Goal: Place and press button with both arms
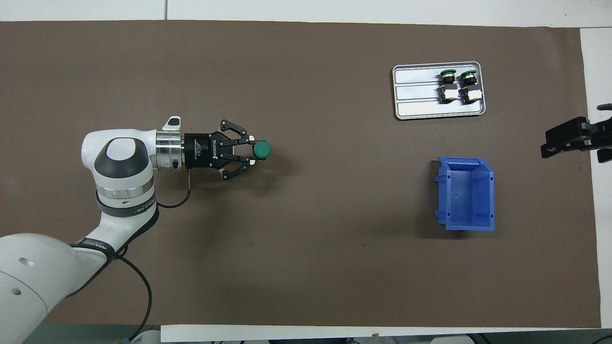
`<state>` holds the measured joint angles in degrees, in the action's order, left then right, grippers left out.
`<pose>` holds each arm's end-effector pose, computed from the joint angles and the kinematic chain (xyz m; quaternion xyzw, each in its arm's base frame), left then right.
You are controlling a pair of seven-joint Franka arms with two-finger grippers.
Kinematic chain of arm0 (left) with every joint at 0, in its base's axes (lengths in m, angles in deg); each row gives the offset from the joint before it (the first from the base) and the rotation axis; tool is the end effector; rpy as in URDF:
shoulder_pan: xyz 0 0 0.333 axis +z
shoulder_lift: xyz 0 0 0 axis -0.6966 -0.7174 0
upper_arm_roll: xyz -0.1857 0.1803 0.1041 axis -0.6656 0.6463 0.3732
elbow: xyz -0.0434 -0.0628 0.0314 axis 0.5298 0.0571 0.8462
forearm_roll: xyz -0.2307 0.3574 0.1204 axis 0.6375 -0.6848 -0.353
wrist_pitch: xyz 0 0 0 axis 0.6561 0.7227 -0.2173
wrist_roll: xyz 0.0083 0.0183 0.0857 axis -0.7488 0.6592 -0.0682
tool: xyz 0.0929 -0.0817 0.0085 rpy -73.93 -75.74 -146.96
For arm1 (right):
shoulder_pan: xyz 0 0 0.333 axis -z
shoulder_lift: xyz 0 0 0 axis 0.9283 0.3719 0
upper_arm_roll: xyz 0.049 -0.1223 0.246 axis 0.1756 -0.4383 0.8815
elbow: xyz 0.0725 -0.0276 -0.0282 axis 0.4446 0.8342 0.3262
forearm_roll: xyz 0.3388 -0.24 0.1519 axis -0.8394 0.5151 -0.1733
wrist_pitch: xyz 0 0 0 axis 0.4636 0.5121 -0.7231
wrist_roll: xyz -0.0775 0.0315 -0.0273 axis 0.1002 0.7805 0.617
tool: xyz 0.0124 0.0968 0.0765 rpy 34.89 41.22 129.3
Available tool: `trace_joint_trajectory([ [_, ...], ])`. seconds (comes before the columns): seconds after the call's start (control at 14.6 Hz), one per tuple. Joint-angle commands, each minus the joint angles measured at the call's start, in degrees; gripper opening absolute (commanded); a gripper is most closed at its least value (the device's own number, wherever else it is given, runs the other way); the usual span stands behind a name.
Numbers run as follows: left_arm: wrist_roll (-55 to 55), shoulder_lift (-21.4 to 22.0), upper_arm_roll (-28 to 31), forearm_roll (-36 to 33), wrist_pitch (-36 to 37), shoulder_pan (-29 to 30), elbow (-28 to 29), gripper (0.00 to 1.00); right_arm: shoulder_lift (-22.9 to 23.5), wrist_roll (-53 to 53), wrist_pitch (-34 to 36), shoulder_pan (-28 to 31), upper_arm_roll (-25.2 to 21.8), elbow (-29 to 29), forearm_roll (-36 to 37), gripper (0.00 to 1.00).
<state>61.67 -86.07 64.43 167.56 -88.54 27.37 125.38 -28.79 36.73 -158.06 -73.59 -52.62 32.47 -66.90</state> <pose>0.5340 -0.2575 0.1903 0.6183 0.5222 -0.4012 0.4291 0.5785 -0.0350 0.5571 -0.9946 0.0571 0.0862 0.0039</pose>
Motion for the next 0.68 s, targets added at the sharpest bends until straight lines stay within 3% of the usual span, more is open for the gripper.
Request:
trace_joint_trajectory([
  [0.0,-3.7,1.2,-0.1,2.7,1.3,0.5,3.0,0.08,-1.2,-0.8,-0.8,0.4,0.2,1.5,0.2,0.99],
  [0.62,-9.1,0.5,-0.1,10.1,0.7,-0.5,5.7,0.09,-1.2,-0.8,-0.8,0.4,0.2,1.5,0.2,0.99],
])
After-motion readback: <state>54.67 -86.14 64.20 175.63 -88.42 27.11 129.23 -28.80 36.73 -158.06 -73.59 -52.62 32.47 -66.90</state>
